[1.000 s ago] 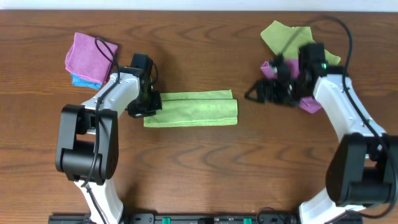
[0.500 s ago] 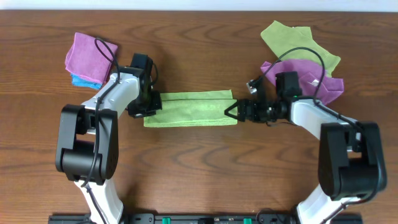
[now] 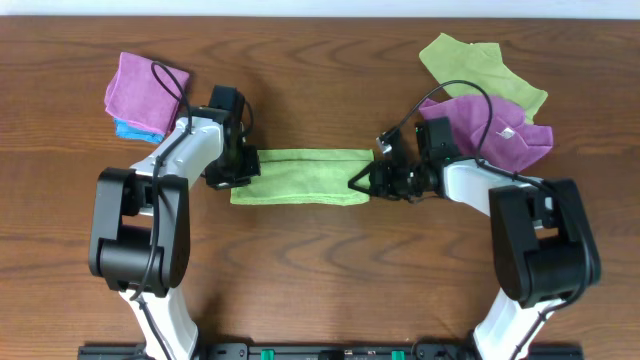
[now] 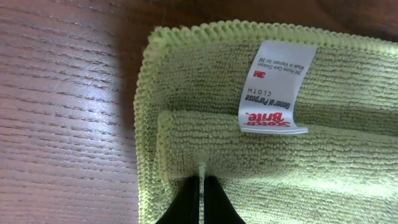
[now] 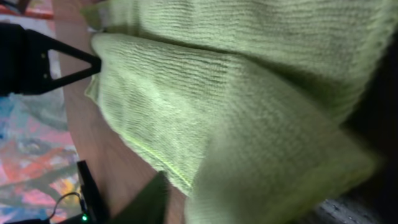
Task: Fold the cloth
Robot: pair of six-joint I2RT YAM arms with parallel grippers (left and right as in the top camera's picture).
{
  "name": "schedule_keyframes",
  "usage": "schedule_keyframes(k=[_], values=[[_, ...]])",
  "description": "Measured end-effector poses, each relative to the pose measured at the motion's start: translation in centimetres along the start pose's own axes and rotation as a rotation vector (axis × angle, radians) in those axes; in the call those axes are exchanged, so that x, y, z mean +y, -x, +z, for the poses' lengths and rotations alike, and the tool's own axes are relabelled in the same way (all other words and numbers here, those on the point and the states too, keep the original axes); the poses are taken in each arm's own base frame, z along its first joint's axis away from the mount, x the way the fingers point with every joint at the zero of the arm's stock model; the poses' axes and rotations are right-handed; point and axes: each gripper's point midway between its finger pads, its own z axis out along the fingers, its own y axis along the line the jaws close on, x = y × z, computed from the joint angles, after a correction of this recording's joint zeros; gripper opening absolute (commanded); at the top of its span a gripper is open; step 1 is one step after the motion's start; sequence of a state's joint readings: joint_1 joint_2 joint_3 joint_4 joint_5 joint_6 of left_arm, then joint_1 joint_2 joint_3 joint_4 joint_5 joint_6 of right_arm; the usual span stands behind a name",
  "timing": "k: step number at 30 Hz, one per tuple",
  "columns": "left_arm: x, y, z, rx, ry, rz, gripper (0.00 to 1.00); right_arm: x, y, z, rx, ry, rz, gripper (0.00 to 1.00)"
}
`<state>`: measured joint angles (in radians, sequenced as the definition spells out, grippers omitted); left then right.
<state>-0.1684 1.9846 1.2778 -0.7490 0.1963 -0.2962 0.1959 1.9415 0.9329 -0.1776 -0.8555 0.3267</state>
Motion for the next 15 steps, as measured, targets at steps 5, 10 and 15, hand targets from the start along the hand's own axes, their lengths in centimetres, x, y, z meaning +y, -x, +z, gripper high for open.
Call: schedule_keyframes(k=[5,10,15], values=[[-0.2,-0.3,-0.3,0.009,-0.021,-0.004,0.06,-0.4,0.2,-1.0,0.031,-0.040,0.091,0.02],[-0.6,-1.1,-4.2,-0.038,-0.058,0.001,0.06,-1.2,0.5,-4.6,0.104,-0.180,0.196,0.01],[-0.9,-1.4,-11.7,-0.209,-0.119,0.010,0.06,-3.5,1.2,-10.7,0.147,-0.510,0.241,0.01]])
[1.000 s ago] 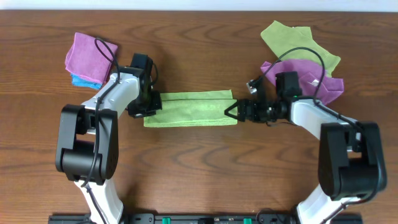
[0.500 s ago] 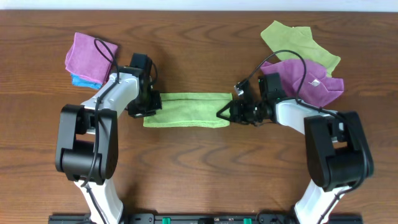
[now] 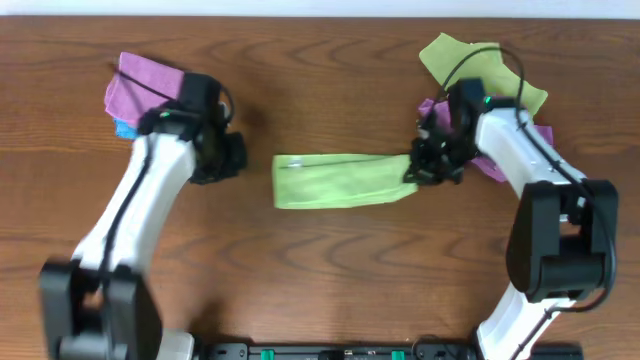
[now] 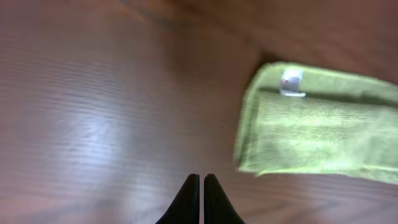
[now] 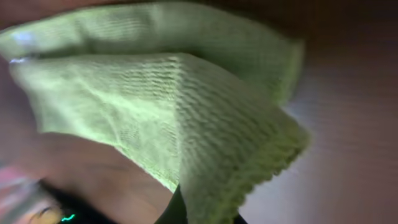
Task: Fold the cloth
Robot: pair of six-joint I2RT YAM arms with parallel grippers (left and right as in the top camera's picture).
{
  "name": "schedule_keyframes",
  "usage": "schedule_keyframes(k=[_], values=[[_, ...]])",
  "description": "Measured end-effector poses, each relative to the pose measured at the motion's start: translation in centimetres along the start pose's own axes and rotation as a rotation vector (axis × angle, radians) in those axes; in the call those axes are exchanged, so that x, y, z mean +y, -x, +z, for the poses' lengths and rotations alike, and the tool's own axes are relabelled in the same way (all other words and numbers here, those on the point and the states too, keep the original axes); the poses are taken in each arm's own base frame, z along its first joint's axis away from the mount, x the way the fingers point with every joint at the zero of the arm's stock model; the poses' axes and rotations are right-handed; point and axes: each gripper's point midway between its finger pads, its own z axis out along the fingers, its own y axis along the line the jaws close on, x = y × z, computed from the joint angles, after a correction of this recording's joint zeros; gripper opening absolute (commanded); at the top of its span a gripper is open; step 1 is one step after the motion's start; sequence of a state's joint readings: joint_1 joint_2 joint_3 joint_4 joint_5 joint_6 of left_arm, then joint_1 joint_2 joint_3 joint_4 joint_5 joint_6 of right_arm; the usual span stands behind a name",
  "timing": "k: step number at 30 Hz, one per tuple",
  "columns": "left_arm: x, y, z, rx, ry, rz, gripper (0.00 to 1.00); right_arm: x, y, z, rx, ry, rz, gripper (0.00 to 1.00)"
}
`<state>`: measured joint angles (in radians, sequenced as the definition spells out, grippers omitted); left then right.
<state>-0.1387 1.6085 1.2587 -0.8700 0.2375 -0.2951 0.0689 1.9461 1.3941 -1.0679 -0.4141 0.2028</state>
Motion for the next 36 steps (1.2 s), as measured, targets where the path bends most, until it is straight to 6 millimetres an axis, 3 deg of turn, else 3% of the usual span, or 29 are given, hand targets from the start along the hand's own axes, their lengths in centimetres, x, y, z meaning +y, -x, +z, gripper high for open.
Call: schedule_keyframes(k=[5,9,15,18,22,29,31,32,33,35,36], values=[[-0.6,-0.6,-4.8,-0.098,-0.034,0.015,0.06,-3.1,1.6,-4.2,-0.072,-0.312,0.001,0.01],[-0.8,-1.2,-7.3,-0.151,-0.055,0.026,0.06,-2.4,2.1,-4.5,-0.127,-0.473,-0.068,0.02],[-1.0,-2.4,-10.2,-0.208,-0.077,0.037,0.06,6.1,1.4,-0.7,-0.228,-0.571,-0.360,0.01],[-0.8,-3.1,-10.9,-0.210,-0.077,0.038,0.06,8.8,0.0,2.4,-0.207,-0.598,-0.468,0.01],[-0.7,-3.5,-11.1,-0.205,-0.076,0.037,0.06,8.8,-0.9,5.3,-0.153,-0.635,-0.502,0.01],[-0.7,-3.6,-11.1,-0.202,-0.074,0.036,0.06,9.0,-1.0,6.3,-0.132,-0.607,-0.489,0.01],[-0.7,-3.6,-11.1,-0.202,-0.074,0.036,0.06,9.5,-1.2,6.7,-0.125,-0.568,-0.488,0.08],[-0.7,-3.6,-11.1,-0.201,-0.074,0.036,0.06,10.0,-1.3,7.0,-0.122,-0.536,-0.484,0.17],[-0.7,-3.6,-11.1,-0.201,-0.074,0.035,0.06,10.8,-1.5,7.5,-0.116,-0.486,-0.486,0.36],[-0.7,-3.6,-11.1,-0.201,-0.074,0.035,0.06,12.3,-2.1,8.2,-0.093,-0.388,-0.484,0.48],[-0.7,-3.6,-11.1,-0.201,-0.074,0.036,0.06,13.4,-2.5,8.7,-0.078,-0.323,-0.485,0.64]])
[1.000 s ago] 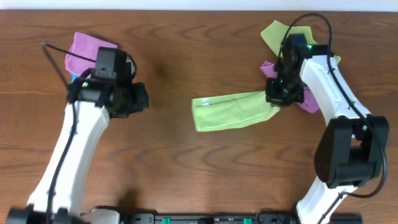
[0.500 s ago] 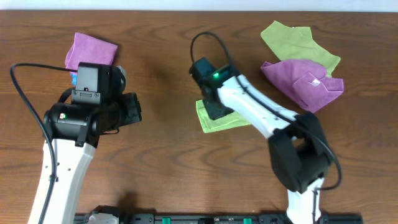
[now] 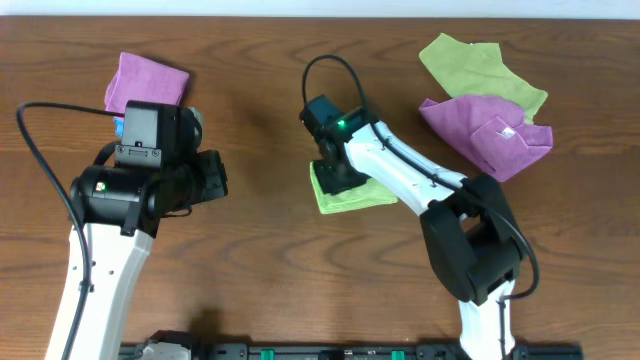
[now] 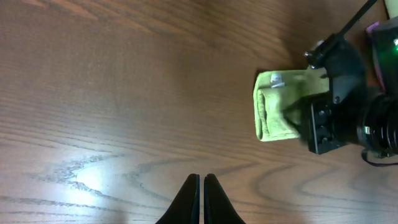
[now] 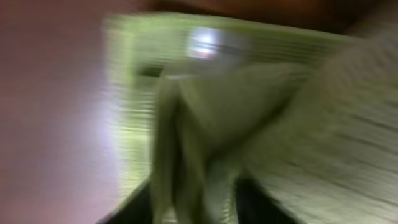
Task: Fold the cloth
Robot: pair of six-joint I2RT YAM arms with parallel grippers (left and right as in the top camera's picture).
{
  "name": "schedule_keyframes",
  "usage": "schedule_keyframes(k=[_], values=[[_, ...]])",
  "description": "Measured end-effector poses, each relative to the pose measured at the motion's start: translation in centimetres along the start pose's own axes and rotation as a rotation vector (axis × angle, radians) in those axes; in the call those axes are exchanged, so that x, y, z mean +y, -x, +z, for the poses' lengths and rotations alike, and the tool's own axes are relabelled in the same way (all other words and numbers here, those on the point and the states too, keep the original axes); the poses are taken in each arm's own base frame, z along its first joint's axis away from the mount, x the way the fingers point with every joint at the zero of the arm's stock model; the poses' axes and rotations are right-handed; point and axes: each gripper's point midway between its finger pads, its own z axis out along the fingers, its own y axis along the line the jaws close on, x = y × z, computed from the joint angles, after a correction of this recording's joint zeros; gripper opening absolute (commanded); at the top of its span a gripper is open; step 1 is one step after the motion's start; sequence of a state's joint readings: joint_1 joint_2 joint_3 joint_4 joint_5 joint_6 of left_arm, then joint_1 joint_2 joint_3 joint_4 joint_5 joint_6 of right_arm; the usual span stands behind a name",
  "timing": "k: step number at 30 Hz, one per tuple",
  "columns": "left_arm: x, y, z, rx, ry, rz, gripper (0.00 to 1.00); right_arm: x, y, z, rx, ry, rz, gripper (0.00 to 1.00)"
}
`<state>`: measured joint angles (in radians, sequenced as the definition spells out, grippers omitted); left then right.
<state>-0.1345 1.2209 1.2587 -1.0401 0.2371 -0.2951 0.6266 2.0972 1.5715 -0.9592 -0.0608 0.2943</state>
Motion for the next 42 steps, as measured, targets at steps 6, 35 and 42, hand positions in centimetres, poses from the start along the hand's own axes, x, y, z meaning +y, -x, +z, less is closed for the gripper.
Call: schedule_keyframes(k=[6,35,42], values=[[0.0,0.0,0.0,0.000,0.001,0.001,0.11,3.8,-0.6,-0.7,0.049,0.228,-0.017,0.01],[-8.1,-5.1,20.1,0.232,-0.417,-0.019,0.95,-16.6,-0.6,-2.7,0.083,0.095,0.389,0.01],[-9.5,-6.9,22.1,0.301,-0.439,-0.067,0.95,-16.7,-1.5,-0.2,0.080,0.094,0.390,0.01]])
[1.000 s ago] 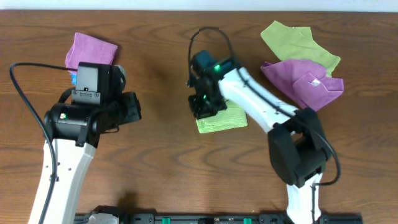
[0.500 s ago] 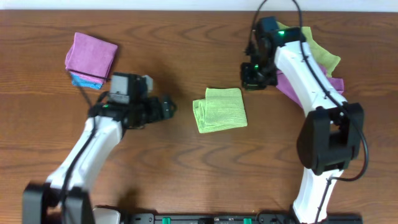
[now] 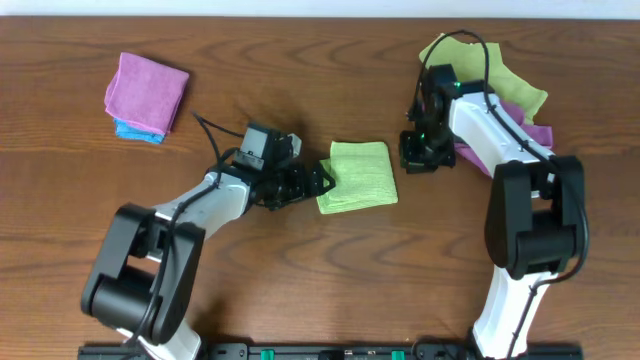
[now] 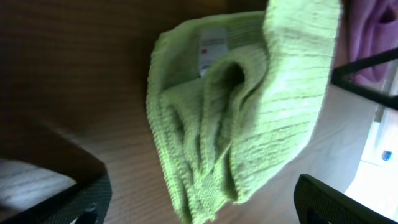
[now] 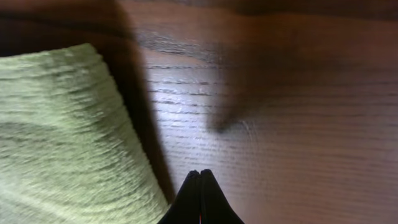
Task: Fold the cloth
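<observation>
The green cloth [image 3: 358, 175] lies folded into a small square at the table's middle. In the left wrist view the green cloth [image 4: 249, 118] shows its stacked layers and a white tag [image 4: 213, 45]. My left gripper [image 3: 320, 180] is low at the cloth's left edge, open wide, with the edge between its fingers [image 4: 74, 199]. My right gripper [image 3: 408, 163] is just right of the cloth, shut on nothing. In the right wrist view my right gripper [image 5: 199, 199] points at bare wood, with the green cloth [image 5: 62, 137] to its left.
A pink cloth [image 3: 147, 82] lies folded on a blue one [image 3: 135, 130] at the back left. A loose light-green cloth [image 3: 480, 58] and a purple cloth [image 3: 525, 140] lie at the back right, partly behind my right arm.
My right gripper was shut on the cloth, over its left end; it has let go and is now off its right side. My left gripper, then away at the left and shut, is open at the cloth's left edge.
Both grippers held the ends of a long green strip. Then the left had let go and stood off to the left while the right held the right end. Then the right end lay over the left, halving the strip. Now the cloth is a square, free of both grippers.
</observation>
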Robot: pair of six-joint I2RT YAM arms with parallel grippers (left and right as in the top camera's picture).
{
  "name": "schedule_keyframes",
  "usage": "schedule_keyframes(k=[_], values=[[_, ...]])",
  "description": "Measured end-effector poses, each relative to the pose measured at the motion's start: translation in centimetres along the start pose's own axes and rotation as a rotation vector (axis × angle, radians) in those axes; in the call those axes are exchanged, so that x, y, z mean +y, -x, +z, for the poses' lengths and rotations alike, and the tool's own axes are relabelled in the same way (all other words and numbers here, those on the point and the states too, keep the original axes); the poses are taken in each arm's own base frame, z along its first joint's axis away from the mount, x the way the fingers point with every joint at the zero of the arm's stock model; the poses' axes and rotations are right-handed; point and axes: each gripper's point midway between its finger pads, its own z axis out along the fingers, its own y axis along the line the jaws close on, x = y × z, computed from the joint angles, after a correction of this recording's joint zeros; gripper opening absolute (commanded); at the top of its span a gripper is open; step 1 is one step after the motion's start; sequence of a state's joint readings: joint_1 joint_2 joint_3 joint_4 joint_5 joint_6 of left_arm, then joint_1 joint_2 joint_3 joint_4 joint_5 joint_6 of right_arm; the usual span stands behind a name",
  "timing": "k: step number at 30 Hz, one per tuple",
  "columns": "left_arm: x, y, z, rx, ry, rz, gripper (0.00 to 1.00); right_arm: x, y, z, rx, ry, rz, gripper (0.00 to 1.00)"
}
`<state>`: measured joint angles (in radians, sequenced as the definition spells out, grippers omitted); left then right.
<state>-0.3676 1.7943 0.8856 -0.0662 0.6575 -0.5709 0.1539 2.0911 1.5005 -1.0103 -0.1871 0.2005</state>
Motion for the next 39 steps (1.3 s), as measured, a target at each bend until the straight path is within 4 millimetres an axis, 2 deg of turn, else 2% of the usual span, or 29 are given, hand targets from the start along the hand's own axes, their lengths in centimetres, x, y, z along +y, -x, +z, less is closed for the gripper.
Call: schedule_keyframes(k=[8,11,17,19,20,22,24,25,27,32,36,38,39], values=[[-0.9,0.5,0.8,0.011,-0.065,-0.040,0.95,0.6,0.2,0.6,-0.016,0.029,-0.008,0.01],[-1.0,0.5,0.9,0.016,-0.074,-0.061,0.96,1.8,0.3,0.9,-0.020,0.061,-0.029,0.01],[-1.2,0.4,1.0,0.022,-0.076,-0.090,0.95,5.6,-0.4,2.0,-0.004,0.127,-0.101,0.01],[-1.2,0.3,1.1,0.026,-0.074,-0.095,1.00,6.4,-0.6,2.1,-0.001,0.139,-0.112,0.01],[-1.3,0.2,1.1,0.031,-0.075,-0.096,0.88,7.0,-0.9,2.2,0.003,0.142,-0.128,0.02],[-1.2,-0.2,1.2,0.045,-0.063,-0.115,0.47,7.5,-1.1,2.3,0.007,0.146,-0.134,0.01],[-0.2,-1.0,1.6,0.070,-0.028,-0.141,0.10,7.5,-1.2,2.3,0.012,0.150,-0.131,0.01],[0.2,-1.3,1.8,0.080,-0.013,-0.152,0.06,7.4,-1.3,2.3,0.017,0.149,-0.127,0.01],[1.0,-1.8,2.1,0.093,0.011,-0.167,0.06,7.1,-1.8,2.2,0.042,0.146,-0.115,0.01],[0.9,-1.2,2.0,0.075,-0.001,-0.162,0.06,5.3,-2.9,1.2,0.115,0.131,-0.056,0.01],[1.4,0.8,1.0,0.025,-0.034,-0.181,0.06,4.1,-1.8,-1.1,0.107,0.137,-0.027,0.02],[1.6,3.0,-0.3,-0.016,-0.062,-0.208,0.06,3.7,-1.1,-2.2,0.090,0.142,-0.016,0.02],[1.4,4.9,-1.5,-0.056,-0.087,-0.213,0.06,3.5,-0.8,-2.9,0.077,0.145,-0.013,0.02]])
